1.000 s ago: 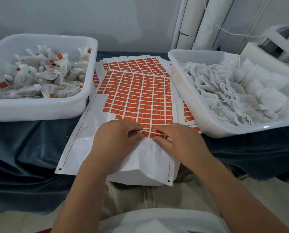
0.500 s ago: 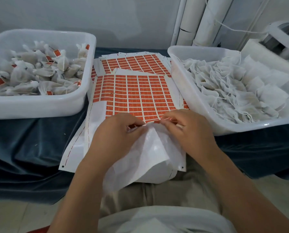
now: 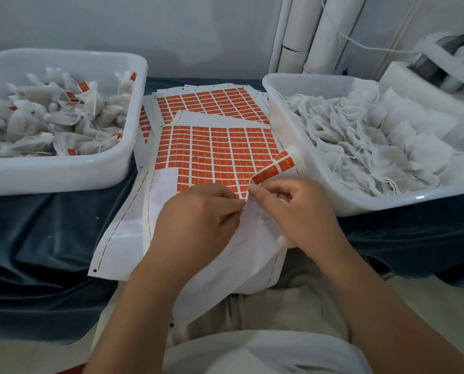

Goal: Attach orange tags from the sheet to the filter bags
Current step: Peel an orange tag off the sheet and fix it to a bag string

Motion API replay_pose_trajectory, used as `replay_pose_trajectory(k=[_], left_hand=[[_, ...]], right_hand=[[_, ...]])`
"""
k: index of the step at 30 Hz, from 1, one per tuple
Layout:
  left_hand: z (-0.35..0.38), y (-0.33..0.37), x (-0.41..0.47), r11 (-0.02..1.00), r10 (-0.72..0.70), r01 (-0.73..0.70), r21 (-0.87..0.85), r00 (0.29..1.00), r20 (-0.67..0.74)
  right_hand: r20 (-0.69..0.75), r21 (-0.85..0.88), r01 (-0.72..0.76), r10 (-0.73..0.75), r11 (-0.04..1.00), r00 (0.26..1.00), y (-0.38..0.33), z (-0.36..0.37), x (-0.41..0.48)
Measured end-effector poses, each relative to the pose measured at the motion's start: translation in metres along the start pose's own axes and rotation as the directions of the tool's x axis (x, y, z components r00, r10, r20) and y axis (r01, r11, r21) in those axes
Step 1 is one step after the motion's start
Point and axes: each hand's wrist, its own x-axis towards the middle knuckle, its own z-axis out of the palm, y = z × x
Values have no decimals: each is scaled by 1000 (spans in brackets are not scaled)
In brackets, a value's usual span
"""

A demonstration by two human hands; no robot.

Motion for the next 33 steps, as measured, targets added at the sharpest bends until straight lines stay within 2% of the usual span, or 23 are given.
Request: replay_pose_trajectory(k=[3,6,14,18,20,22,25,27,29,31,32,33], left_hand=[[2,6,-1,1000,13,-13,27,1000,5],[4,9,1,995,35,-39,94,998,46],[3,8,2,994,-2,-1,108,1000,28],[-3,-5,1,988,-119,120,95,993,-20],[-7,-14,2,975,-193,198,98,980,-57],[-10,-16,4,952,-275,279,124,960,-49],[-5,-10,5,913,-384,384,141,923,-26],[-4,0,4,910,-410,410,55,912,-13],[-9,14,6,859,-442,438,-263,896,48],[-16,30,8,656,-485,476,-585,860,157],[-18,36,9,578,-505,499,-645,840,197],[-19,40,9,542,-513,496,-678,835,200]], right_hand=[[43,10,-17,17,1000,999,0,-3,1],[79,-53,8,-4,999,997,0,-3,1],[83,-155,100,-88,983,993,2,-3,-1],[99,-132,75,-62,988,993,-3,-20,4],[162,-119,29,-9,992,987,-7,-32,5],[219,-40,-9,17,999,976,-11,-38,2],[194,159,-74,43,984,980,-17,-42,-3],[195,257,-103,53,961,979,-21,-44,-5],[237,322,-130,53,938,970,-25,-43,-8],[276,353,-168,69,921,959,-28,-38,-11],[283,359,-177,74,916,956,-29,-34,-12],[286,355,-173,69,919,956,-30,-32,-12]])
